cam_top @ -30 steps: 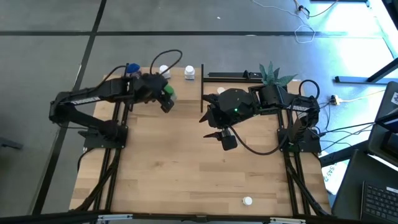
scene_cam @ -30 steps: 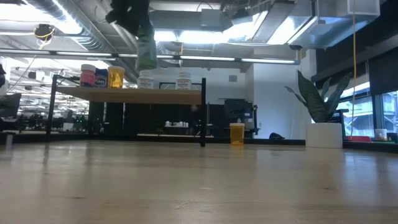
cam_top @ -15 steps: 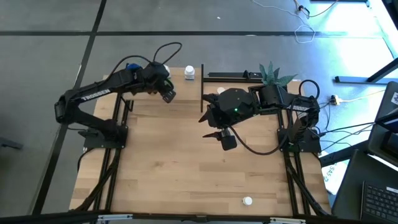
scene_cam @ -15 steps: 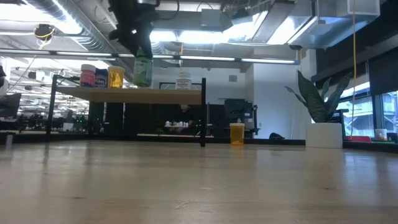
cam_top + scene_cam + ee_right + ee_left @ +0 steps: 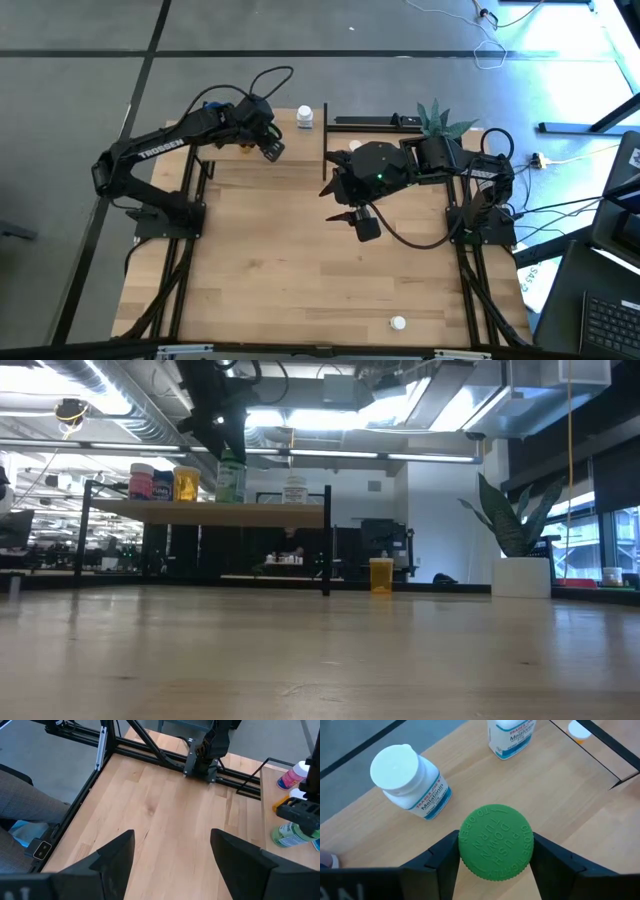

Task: Pick and place medicine bottles onto shelf by color
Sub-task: Put the green pill bottle on the shelf, then put the orange pill bottle on the shelf

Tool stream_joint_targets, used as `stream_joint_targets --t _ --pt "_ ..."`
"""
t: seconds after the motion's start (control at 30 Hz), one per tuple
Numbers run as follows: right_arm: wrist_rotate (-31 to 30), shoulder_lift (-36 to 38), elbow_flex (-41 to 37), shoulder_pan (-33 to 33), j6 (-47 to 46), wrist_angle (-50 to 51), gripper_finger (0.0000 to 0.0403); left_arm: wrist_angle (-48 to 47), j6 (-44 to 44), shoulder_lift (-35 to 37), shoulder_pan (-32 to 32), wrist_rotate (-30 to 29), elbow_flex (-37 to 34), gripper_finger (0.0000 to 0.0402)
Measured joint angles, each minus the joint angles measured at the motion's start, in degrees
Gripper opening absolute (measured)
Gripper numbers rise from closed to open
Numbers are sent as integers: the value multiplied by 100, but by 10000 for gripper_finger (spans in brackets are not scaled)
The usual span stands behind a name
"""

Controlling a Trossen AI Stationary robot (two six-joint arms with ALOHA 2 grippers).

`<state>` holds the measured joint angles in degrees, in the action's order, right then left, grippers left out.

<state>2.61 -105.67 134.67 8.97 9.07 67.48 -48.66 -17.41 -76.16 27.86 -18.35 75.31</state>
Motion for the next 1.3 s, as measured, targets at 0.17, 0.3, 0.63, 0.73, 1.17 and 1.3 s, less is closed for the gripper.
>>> stream_joint_targets --t 0.17,0.3,0.63,0.73,1.17,1.3 --pt "0 0 0 -2 1 0 262 -5 -15 0 0 -9 0 208" --pt "0 0 0 -1 0 0 262 -24 -42 0 0 -48 0 221" --pt "0 0 0 0 -1 2 262 -33 -36 34 0 -212 -4 267" --pt "2 0 0 -2 -1 2 262 -16 -11 139 -13 -257 -6 285" --pt "1 0 0 -1 -1 4 262 31 256 623 -469 -585 -7 306" --pt "2 0 0 -1 -1 2 262 35 299 914 -900 -803 -7 306"
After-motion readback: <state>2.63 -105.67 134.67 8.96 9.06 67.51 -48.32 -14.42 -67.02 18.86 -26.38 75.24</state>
